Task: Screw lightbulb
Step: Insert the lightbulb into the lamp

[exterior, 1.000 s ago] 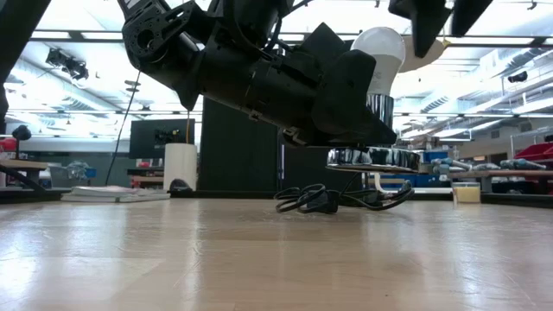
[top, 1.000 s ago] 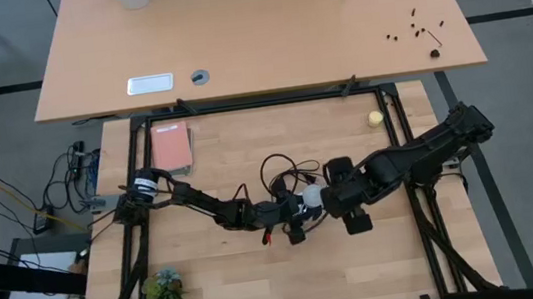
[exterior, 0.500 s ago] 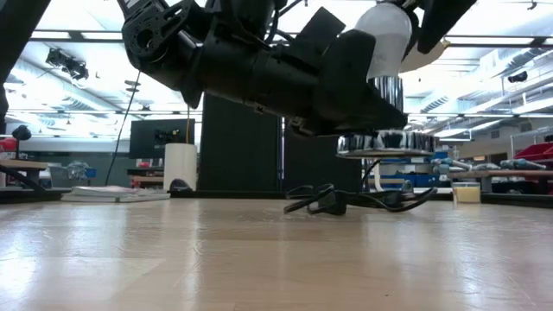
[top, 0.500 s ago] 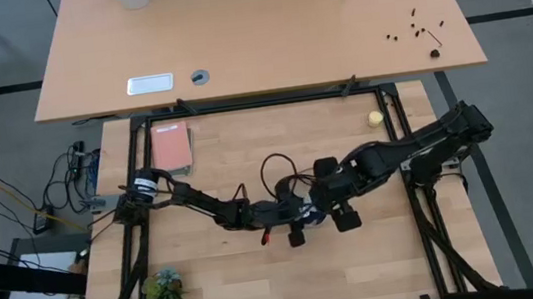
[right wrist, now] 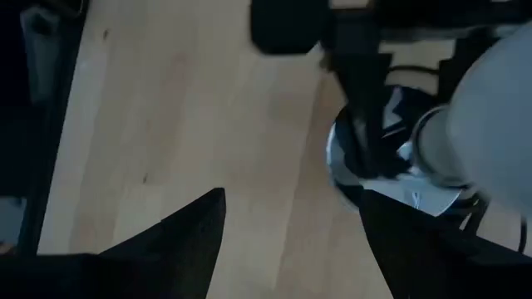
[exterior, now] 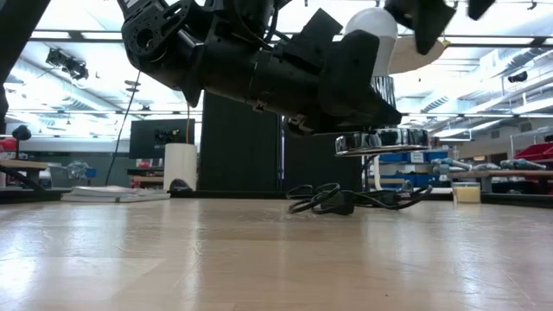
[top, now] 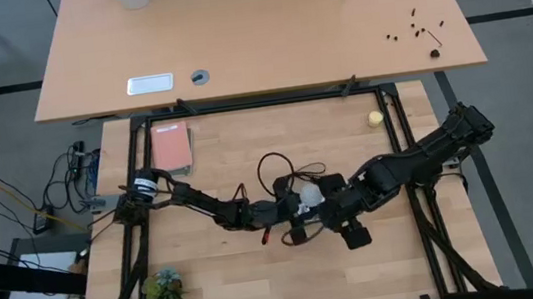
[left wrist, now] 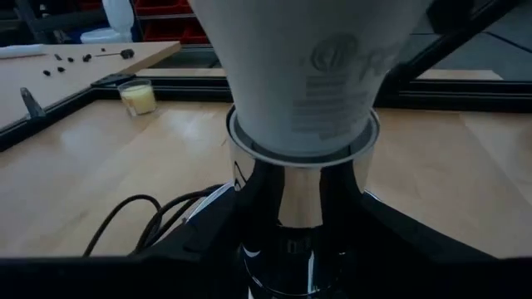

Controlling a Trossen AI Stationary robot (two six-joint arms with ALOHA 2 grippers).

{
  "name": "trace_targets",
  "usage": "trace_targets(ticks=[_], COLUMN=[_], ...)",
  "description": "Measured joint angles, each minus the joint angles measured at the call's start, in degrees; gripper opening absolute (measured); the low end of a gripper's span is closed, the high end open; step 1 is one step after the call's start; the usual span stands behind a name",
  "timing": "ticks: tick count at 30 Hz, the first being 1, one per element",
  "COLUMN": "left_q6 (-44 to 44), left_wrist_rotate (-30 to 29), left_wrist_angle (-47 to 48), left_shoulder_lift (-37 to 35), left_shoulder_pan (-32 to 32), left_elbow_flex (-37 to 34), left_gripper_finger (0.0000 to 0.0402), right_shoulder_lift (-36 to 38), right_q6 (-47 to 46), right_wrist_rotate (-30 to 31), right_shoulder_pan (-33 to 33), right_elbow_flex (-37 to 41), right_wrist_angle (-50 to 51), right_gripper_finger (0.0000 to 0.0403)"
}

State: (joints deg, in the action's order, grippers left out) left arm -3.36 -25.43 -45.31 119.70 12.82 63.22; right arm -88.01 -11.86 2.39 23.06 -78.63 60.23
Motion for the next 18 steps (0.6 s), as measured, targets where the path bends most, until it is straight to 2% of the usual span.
trace_targets(ticks=[3, 6, 11, 15, 18], left_q6=[0.0, 0.6, 2.2, 2.9, 2.4], left_wrist_rotate=[0.1, 2.9, 7.5, 8.2, 6.5], left_wrist_angle=[0.3, 0.2, 0.2, 0.2, 0.1], left_shoulder_lift=[0.0, 0.0, 0.0, 0.0, 0.0], left_shoulder_pan=[0.0, 0.0, 0.0, 0.1, 0.1], left_elbow_flex=[0.0, 0.0, 0.0, 0.0, 0.0], left_gripper_finger=[0.0195, 0.0195, 0.0195, 0.0195, 0.0195], right_shoulder_lift=[0.0, 0.0, 0.0, 0.0, 0.0], right_q6=[-0.1, -0.1, 3.6, 6.8, 7.5], right_wrist_rotate=[3.0, 6.9, 7.5, 6.8, 5.9], right_shoulder_pan=[-0.5, -2.4, -5.5, -6.1, -5.6], right_elbow_flex=[0.0, 0.0, 0.0, 0.0, 0.0], right_wrist_angle=[5.3, 9.1, 6.2, 1.1, -0.1], right_gripper_finger=[0.0283, 0.0284, 0.0286, 0.0286, 0.0284])
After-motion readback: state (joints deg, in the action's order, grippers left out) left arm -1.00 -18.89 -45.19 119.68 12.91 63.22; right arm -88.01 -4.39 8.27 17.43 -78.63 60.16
